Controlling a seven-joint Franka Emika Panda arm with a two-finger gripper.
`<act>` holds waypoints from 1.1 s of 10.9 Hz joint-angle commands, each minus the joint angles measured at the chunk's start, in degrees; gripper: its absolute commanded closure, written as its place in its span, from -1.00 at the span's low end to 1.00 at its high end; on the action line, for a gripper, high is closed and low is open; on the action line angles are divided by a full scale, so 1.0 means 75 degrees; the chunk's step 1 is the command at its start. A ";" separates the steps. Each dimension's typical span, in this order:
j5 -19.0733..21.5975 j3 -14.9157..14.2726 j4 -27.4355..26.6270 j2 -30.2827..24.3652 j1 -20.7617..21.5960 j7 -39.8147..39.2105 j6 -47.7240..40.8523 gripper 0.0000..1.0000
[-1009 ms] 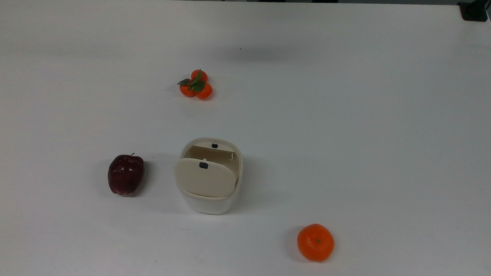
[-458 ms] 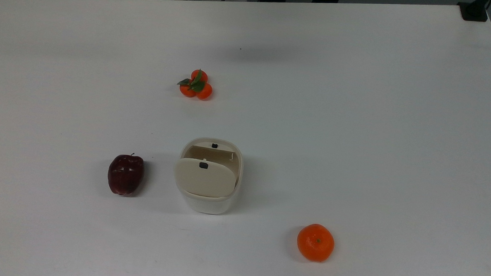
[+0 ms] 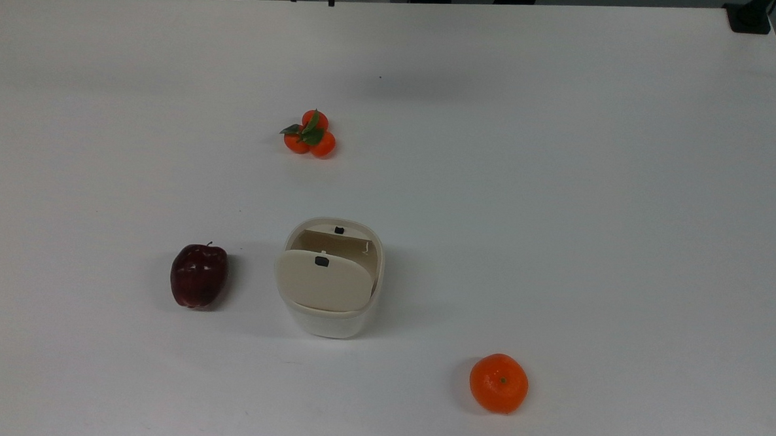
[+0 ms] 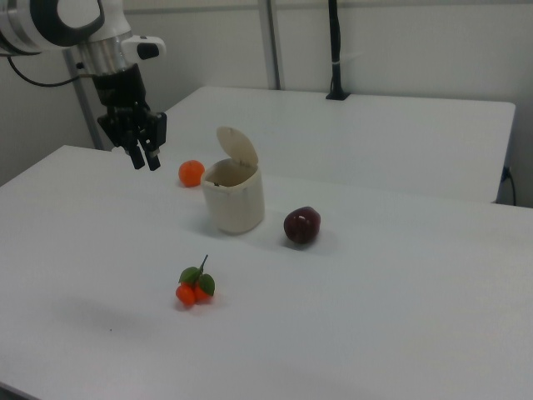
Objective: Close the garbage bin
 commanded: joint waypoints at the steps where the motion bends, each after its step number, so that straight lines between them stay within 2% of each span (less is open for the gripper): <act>1: 0.0046 -0.0044 -0.0210 -0.0190 0.0039 -0.0030 -0.0001 1.00; 4: 0.0198 -0.0044 -0.0082 -0.0050 0.0039 -0.0007 0.0197 1.00; 6: 0.0222 -0.0044 -0.0069 0.0184 0.0027 0.0191 0.0839 1.00; 9: 0.0198 -0.0056 0.0036 0.0758 0.0015 0.1267 0.2757 1.00; 12: 0.0163 -0.0056 0.0083 0.1308 -0.0078 0.1423 0.5077 1.00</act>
